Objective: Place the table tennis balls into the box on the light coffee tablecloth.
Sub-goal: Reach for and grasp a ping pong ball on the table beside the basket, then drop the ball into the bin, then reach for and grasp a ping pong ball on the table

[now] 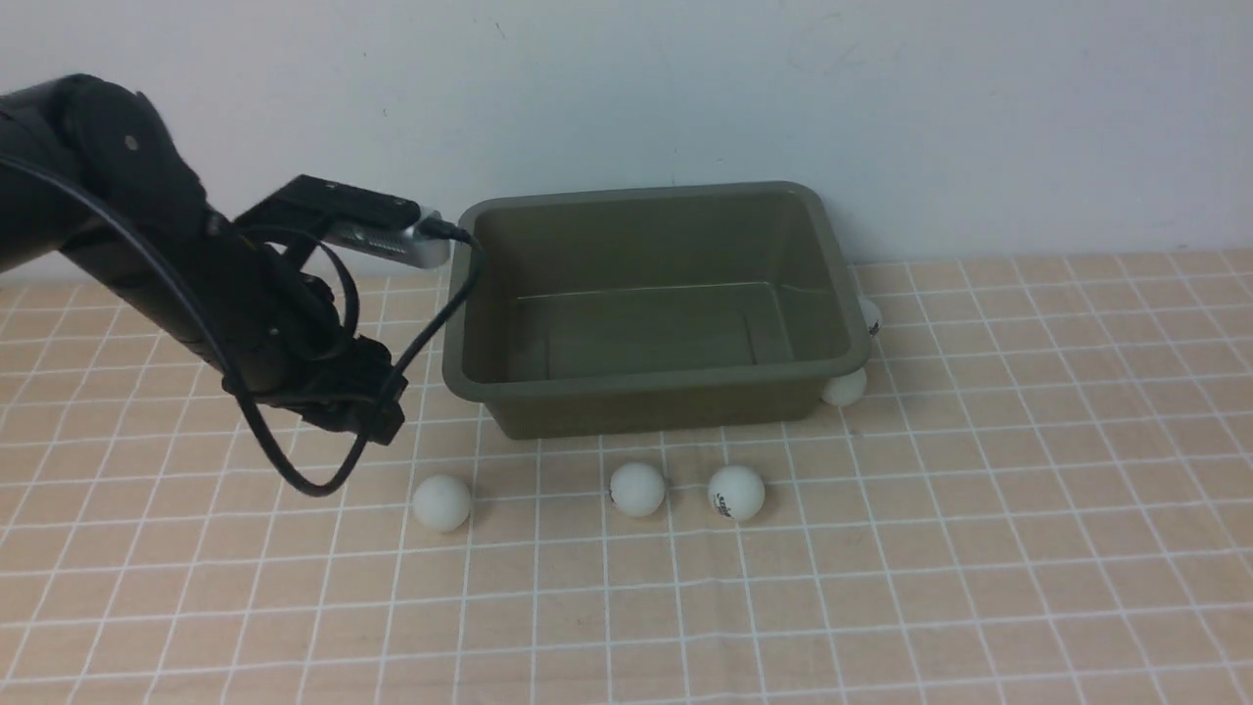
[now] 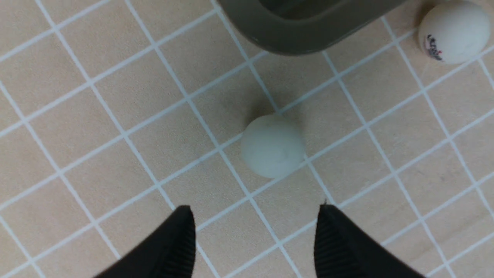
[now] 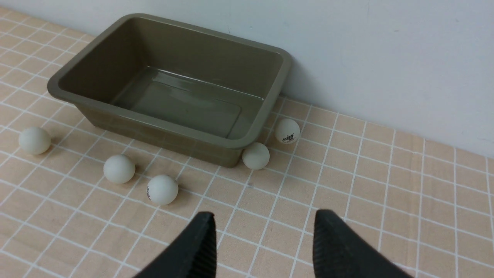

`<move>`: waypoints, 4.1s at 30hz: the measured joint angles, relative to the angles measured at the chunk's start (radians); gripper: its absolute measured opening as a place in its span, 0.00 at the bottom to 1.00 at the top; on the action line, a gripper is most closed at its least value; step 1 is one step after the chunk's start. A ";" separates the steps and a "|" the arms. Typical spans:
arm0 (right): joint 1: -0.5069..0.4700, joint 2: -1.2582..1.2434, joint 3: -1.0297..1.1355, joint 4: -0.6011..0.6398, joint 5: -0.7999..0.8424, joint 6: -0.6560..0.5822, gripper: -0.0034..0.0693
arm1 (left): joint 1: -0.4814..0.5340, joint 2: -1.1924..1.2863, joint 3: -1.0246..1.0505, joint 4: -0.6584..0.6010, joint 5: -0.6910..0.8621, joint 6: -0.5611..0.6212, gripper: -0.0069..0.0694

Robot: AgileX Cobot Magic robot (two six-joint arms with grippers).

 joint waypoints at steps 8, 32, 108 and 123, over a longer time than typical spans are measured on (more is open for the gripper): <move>0.000 0.000 0.000 0.000 -0.007 0.009 0.50 | -0.017 0.076 -0.005 -0.050 -0.037 0.005 0.58; 0.000 0.000 0.000 0.001 -0.040 0.011 0.50 | -0.089 0.236 -0.010 0.003 -0.151 -0.017 0.58; 0.000 0.260 0.000 0.143 -0.157 -0.228 0.50 | -0.091 -0.005 -0.817 -0.174 0.235 0.137 0.00; 0.000 0.260 0.000 0.157 -0.208 -0.246 0.50 | -0.116 -0.189 -0.815 0.185 0.370 -0.206 0.00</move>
